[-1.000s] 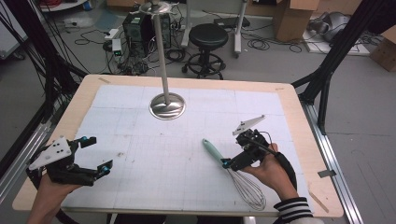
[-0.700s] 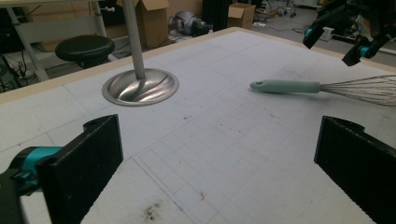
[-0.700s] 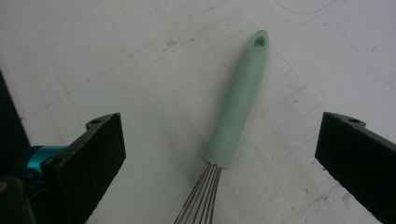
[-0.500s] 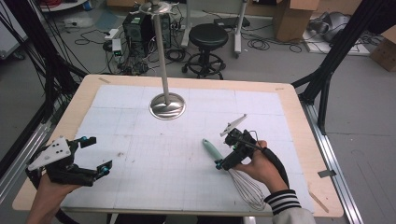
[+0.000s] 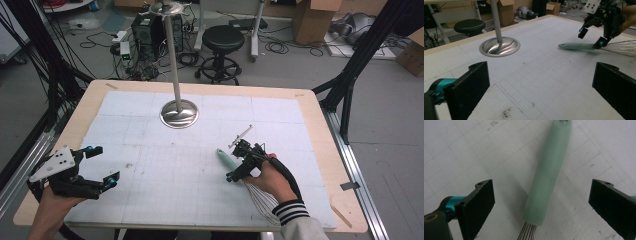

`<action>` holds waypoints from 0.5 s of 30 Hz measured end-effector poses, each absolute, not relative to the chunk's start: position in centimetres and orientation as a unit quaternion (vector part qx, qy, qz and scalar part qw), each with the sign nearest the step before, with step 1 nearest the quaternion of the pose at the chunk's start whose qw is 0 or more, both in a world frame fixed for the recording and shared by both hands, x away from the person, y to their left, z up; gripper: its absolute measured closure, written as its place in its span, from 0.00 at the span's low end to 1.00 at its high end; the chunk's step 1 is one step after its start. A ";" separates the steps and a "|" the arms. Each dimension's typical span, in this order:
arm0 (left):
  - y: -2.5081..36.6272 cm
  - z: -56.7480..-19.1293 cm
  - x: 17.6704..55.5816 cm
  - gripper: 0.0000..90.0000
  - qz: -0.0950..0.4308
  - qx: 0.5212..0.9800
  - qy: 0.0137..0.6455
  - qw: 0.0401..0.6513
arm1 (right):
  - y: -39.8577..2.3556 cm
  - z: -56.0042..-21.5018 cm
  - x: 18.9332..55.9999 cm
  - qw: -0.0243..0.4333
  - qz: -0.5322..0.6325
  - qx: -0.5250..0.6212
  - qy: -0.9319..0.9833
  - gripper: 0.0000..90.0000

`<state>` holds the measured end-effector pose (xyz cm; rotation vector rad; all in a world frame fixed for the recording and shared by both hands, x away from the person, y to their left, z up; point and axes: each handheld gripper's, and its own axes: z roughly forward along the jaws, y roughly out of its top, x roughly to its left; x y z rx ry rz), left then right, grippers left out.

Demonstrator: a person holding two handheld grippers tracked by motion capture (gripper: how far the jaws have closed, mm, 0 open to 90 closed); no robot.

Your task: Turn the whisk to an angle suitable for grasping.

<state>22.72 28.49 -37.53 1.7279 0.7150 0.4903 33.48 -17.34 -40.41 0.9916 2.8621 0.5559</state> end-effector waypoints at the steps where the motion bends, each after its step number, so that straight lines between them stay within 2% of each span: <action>1: 28.5 -37.5 22.7 0.02 0.209 0.736 0.304 0.568 | -17.3 -40.5 33.5 0.030 0.177 0.322 0.930 0.07; 4: 28.6 -37.5 22.7 0.02 0.209 0.736 0.304 0.567 | -17.2 -40.7 33.7 0.027 0.170 0.330 0.928 0.18; 11: 28.6 -37.5 22.7 0.02 0.209 0.736 0.305 0.567 | -17.2 -41.1 33.8 0.020 0.149 0.346 0.926 0.28; 15: 28.7 -37.6 22.8 0.02 0.210 0.737 0.306 0.564 | -17.1 -41.4 33.9 0.009 0.141 0.350 0.926 0.38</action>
